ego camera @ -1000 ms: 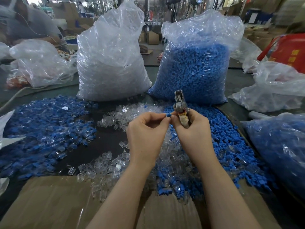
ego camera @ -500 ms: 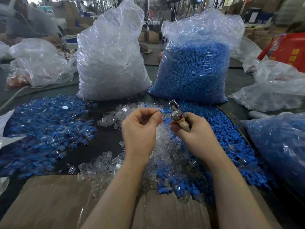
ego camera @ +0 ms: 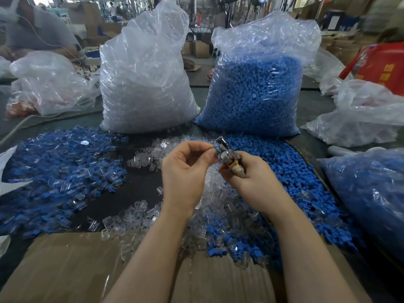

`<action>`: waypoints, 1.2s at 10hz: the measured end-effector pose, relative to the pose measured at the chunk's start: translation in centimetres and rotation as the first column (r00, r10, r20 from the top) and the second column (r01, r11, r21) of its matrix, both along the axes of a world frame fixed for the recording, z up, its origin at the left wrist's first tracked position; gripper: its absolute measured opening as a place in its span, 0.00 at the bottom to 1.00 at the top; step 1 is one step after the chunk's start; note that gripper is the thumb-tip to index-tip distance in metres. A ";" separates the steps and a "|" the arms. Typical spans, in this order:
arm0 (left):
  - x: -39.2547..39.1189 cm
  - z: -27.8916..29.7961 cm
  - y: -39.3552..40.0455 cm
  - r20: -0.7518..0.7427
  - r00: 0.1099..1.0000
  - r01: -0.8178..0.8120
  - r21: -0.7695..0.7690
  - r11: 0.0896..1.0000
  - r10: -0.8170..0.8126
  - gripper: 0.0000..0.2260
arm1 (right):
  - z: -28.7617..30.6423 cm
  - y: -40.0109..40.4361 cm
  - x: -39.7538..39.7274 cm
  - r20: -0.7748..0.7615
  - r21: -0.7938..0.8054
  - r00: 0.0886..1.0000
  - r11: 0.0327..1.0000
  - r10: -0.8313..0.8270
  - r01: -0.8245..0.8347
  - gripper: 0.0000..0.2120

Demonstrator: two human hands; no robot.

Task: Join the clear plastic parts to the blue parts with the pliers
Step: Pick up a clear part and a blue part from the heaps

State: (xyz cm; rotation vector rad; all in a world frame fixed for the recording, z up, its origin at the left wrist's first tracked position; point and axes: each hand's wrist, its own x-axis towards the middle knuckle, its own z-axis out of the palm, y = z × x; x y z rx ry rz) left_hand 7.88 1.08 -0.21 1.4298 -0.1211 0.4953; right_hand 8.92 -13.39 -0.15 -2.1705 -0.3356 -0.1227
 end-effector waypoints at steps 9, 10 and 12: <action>-0.2 0.2 0.0 0.002 1.000 0.019 0.005 1.000 -0.019 0.06 | -0.3 0.1 0.0 0.051 -0.064 0.998 0.997 -0.036 0.039 0.07; 0.0 0.3 0.5 -0.083 0.995 0.059 -0.046 0.997 -0.063 0.04 | -0.5 0.1 0.1 0.066 -0.097 0.997 0.994 -0.045 0.051 0.03; 1.1 0.0 5.1 -0.380 0.921 -0.199 -0.656 0.728 -0.091 0.07 | -1.0 -0.5 0.5 0.112 -0.075 0.986 0.988 -0.123 0.132 0.02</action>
